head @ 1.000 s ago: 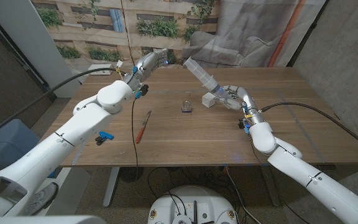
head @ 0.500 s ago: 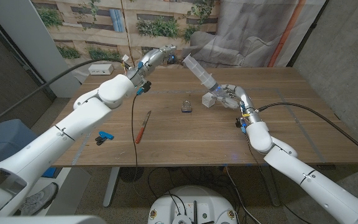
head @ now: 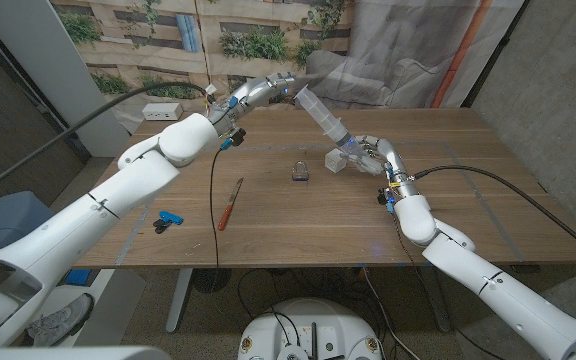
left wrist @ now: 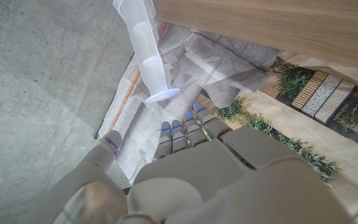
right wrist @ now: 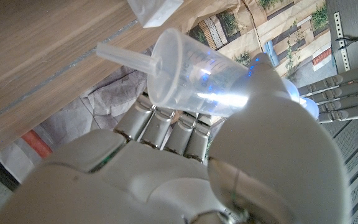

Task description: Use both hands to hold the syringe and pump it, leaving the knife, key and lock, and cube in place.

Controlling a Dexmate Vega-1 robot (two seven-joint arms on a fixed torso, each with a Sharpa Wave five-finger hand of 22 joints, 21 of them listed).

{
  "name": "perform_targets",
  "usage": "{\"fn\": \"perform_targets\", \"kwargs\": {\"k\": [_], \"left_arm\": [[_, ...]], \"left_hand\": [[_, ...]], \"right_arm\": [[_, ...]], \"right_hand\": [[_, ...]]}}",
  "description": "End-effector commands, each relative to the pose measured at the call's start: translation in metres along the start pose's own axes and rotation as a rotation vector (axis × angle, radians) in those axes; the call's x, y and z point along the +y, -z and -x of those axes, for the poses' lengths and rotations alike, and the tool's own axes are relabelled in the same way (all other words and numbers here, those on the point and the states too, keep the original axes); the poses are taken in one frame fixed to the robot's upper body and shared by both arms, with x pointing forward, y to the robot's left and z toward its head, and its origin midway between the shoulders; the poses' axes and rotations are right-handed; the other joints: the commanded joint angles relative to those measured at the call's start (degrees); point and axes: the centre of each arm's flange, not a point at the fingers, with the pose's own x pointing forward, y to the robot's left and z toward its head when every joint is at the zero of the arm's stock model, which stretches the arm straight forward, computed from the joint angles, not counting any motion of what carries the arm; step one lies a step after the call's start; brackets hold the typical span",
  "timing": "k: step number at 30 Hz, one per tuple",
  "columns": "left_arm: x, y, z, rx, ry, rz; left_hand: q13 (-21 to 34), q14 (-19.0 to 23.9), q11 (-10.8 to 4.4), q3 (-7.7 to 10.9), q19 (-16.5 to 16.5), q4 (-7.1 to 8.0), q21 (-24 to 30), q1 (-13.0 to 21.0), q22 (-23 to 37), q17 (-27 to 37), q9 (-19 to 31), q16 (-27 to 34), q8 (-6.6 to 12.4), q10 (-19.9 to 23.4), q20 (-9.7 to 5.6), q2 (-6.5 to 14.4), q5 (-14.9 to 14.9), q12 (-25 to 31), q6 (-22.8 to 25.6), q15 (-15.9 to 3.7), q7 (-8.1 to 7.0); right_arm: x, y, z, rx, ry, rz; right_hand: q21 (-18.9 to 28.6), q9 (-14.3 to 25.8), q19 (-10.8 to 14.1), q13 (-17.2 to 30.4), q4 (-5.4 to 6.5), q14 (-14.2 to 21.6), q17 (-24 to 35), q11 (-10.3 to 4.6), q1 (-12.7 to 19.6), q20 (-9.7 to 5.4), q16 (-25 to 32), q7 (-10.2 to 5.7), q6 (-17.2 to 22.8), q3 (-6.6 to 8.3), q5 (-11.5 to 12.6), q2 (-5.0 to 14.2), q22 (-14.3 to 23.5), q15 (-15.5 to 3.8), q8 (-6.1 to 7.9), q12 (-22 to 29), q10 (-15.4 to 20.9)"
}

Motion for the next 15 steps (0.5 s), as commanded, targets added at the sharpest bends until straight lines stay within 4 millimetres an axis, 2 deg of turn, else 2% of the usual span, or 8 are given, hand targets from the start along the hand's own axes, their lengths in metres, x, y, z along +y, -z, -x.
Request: {"fn": "perform_targets", "kwargs": {"k": [1, 15], "left_arm": [[-0.004, -0.0049, -0.0059, -0.019, 0.057, -0.084], [-0.0082, -0.0019, -0.0136, -0.021, 0.099, -0.105]], "left_hand": [[0.03, 0.65, -0.27, 0.04, -0.29, 0.36, 0.1, -0.55, 0.23, 0.15, 0.08, 0.26, 0.02, 0.29, -1.89, 4.11, -0.14, 0.23, 0.47, -1.31, -0.21], [0.01, 1.75, -0.51, 0.1, -0.14, 0.59, 0.36, -0.52, 0.21, 0.05, 0.05, 0.46, 0.14, 1.38, -2.15, 4.15, -0.08, 0.49, 1.41, -1.75, -0.21]], "right_arm": [[0.0006, 0.003, -0.0022, 0.0, 0.01, -0.011], [0.0, 0.0025, -0.0051, -0.008, 0.026, -0.013]], "right_hand": [[0.53, 0.08, -0.09, 0.11, 0.34, 0.35, 0.35, 0.23, 3.48, -5.1, -0.05, -2.16, 2.99, 0.05, 0.38, 10.85, 0.06, -6.31, 0.15, 0.25, 0.01], [0.58, 0.1, -0.11, 0.11, 0.4, 0.26, 0.46, 0.22, 3.25, -5.1, -0.24, -2.05, 3.09, -0.06, 0.39, 10.82, 0.06, -6.24, -0.06, 0.26, 0.05]]}}
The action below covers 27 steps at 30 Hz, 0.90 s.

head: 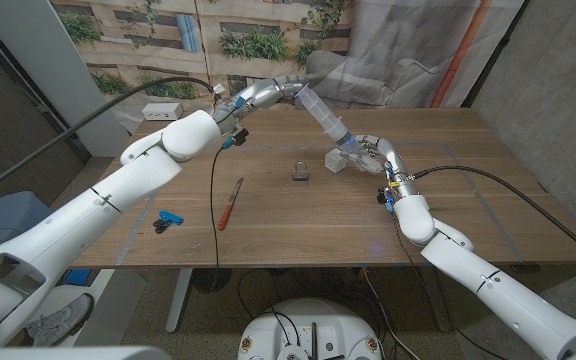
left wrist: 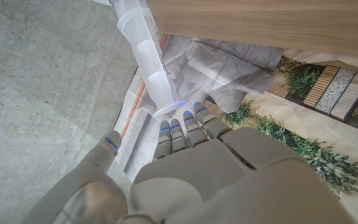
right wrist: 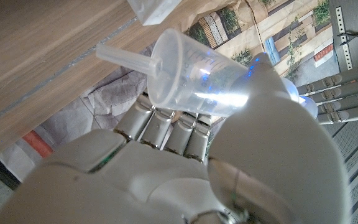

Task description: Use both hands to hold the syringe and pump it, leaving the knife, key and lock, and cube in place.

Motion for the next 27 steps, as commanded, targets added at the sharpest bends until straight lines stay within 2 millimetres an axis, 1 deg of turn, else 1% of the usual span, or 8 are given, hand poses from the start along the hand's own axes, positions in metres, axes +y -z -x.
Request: {"fn": "perform_targets", "kwargs": {"k": [1, 16, 27], "left_arm": [[-0.003, 0.001, -0.007, -0.005, 0.033, -0.021], [-0.002, 0.002, -0.016, -0.011, 0.065, -0.025], [-0.002, 0.002, -0.023, -0.02, 0.088, -0.037]], "left_hand": [[0.0, 0.62, -0.12, 0.06, -0.15, 0.17, 0.36, -0.53, 0.21, 0.04, 0.04, 0.2, 0.14, 0.58, -2.15, 4.15, -0.08, 0.27, 0.48, -1.65, 0.28], [0.0, 1.22, -0.03, 0.05, -0.13, 0.43, 0.46, -0.59, 0.2, 0.02, 0.05, 0.25, 0.02, 0.93, -2.3, 4.17, -0.06, 0.26, 0.57, -1.44, 0.63], [0.0, 1.79, 0.15, 0.04, -0.07, 0.63, 0.53, -0.61, 0.2, 0.01, 0.05, 0.29, 0.01, 1.36, -2.41, 4.17, -0.04, 0.3, 0.78, -1.23, 0.92]], "right_arm": [[0.0, 0.0, -0.003, -0.011, 0.012, -0.003], [0.002, -0.001, -0.009, -0.033, 0.016, 0.002], [0.002, -0.003, -0.013, -0.052, 0.014, 0.036]], "right_hand": [[0.16, 0.15, -0.11, 0.11, 0.41, 0.29, 0.21, 0.25, 3.22, -5.09, 0.0, -2.36, 2.77, -0.09, 0.39, 10.81, 0.06, -6.23, 0.36, 0.44, 0.12], [0.2, 0.16, -0.15, 0.11, 0.42, 0.3, 0.35, 0.23, 3.03, -5.1, -0.15, -2.4, 2.8, -0.16, 0.4, 10.85, 0.05, -6.26, 0.11, 0.38, 0.0], [0.23, 0.18, -0.21, 0.11, 0.28, 0.14, 0.44, 0.18, 3.07, -5.11, -0.33, -2.43, 2.98, -0.2, 0.41, 10.74, 0.05, -6.34, -0.03, 0.37, -0.02]]}}
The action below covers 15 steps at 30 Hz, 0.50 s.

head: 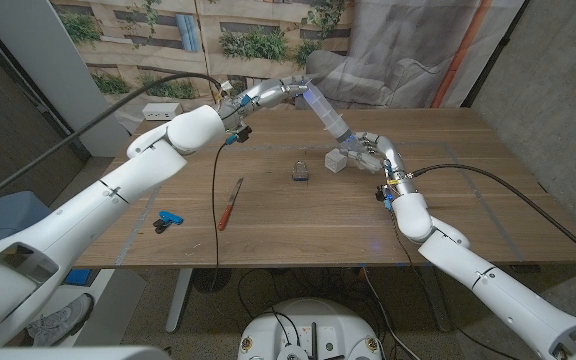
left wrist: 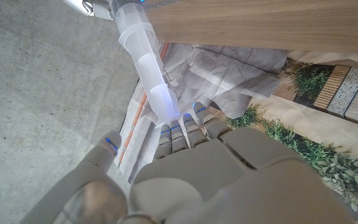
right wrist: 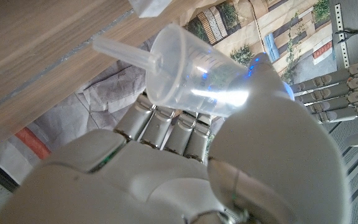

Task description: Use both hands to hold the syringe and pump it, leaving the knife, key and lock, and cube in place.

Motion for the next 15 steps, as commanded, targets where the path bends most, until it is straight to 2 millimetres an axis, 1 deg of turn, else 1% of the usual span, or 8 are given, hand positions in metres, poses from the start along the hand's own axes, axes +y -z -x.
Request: {"fn": "perform_targets", "kwargs": {"k": [1, 15], "left_arm": [[0.001, 0.0004, -0.0109, -0.009, 0.027, -0.017], [0.0028, -0.0023, -0.0171, -0.027, 0.042, -0.037]], "left_hand": [[0.14, 0.8, 0.02, 0.0, -0.09, 0.33, 0.26, -0.61, 0.2, 0.15, 0.18, 0.35, 0.07, 0.87, -2.42, 4.15, -0.04, 0.36, 0.42, -1.22, 0.53], [0.14, 1.15, 0.09, 0.04, -0.08, 0.46, 0.3, -0.56, 0.19, 0.12, 0.18, 0.25, 0.24, 1.3, -2.67, 4.13, -0.03, 0.36, 1.25, -1.31, 0.41]], "right_arm": [[0.0007, -0.0035, -0.0042, -0.03, 0.003, 0.032], [0.0002, -0.0089, -0.0117, -0.049, 0.0, 0.081]], "right_hand": [[0.22, 0.14, -0.23, 0.11, 0.14, 0.08, 0.16, 0.24, 2.94, -5.11, -0.18, -2.42, 2.99, 0.03, 0.41, 10.76, 0.05, -6.18, 0.28, 0.21, -0.02], [0.22, 0.16, -0.39, 0.12, 0.13, 0.02, 0.3, 0.36, 2.9, -5.1, -0.33, -2.41, 2.95, 0.04, 0.42, 10.89, 0.04, -6.26, 0.02, 0.17, -0.14]]}}
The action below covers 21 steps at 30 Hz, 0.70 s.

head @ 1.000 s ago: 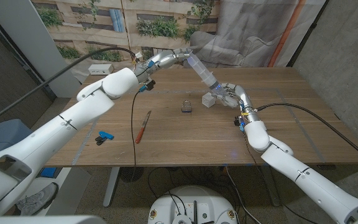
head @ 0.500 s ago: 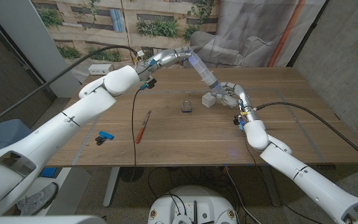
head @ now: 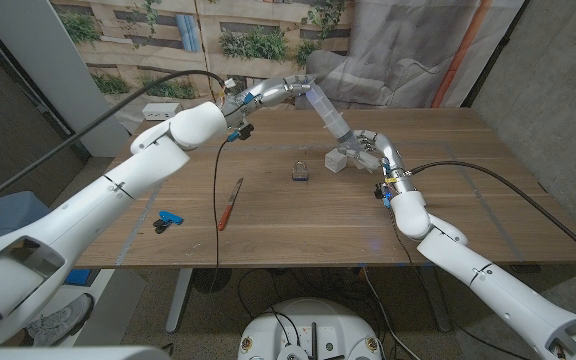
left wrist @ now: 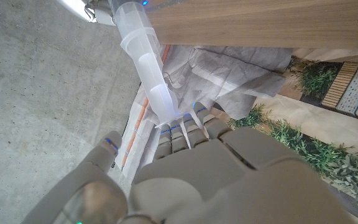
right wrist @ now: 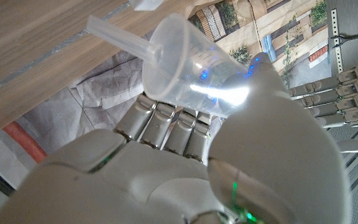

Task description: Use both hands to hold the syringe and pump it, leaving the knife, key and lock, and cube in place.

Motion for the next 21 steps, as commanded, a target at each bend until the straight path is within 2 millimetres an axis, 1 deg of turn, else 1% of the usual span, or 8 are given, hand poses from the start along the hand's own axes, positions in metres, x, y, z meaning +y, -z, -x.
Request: {"fn": "perform_targets", "kwargs": {"k": [1, 11, 21], "left_arm": [[0.0027, -0.0018, -0.0093, -0.015, 0.017, -0.022], [0.0022, -0.0044, -0.0107, -0.023, 0.029, -0.028], [0.0019, -0.0076, -0.0099, -0.027, 0.037, -0.043]], "left_hand": [[0.07, 0.75, 0.08, 0.05, -0.06, 0.47, 0.3, -0.34, 0.19, 0.0, 0.17, 0.19, 0.4, 0.71, -2.68, 3.91, -0.03, 0.37, 0.65, -1.29, -0.21], [0.07, 0.92, -0.03, 0.06, -0.02, 0.55, 0.33, -0.32, 0.19, -0.01, 0.18, 0.14, 0.34, 0.8, -2.78, 3.88, -0.03, 0.32, 0.74, -1.38, -0.19], [0.08, 0.97, -0.03, 0.08, 0.0, 0.62, 0.34, -0.31, 0.18, -0.01, 0.19, 0.08, 0.27, 0.86, -2.78, 3.88, -0.02, 0.26, 0.78, -1.29, -0.24]], "right_arm": [[-0.001, -0.0052, -0.0061, -0.025, -0.005, 0.061], [-0.004, -0.0106, -0.0103, -0.032, -0.02, 0.111], [-0.0045, -0.0144, -0.0119, -0.013, -0.029, 0.145]], "right_hand": [[0.22, 0.2, -0.33, 0.11, 0.14, 0.03, 0.34, 0.16, 2.9, -5.03, -0.12, -2.4, 2.99, 0.04, 0.42, 10.89, 0.04, -6.27, 0.09, 0.15, 0.02], [0.24, 0.21, -0.37, 0.11, 0.23, 0.11, 0.47, 0.14, 2.72, -5.03, -0.15, -2.23, 3.12, -0.01, 0.42, 10.99, 0.04, -6.16, -0.03, 0.17, 0.07], [0.29, 0.21, -0.35, 0.12, 0.0, 0.36, 0.66, 0.01, 3.11, -5.05, -0.06, -2.1, 3.44, 0.19, 0.49, 11.23, 0.04, -6.41, -0.07, 0.26, 0.32]]}}
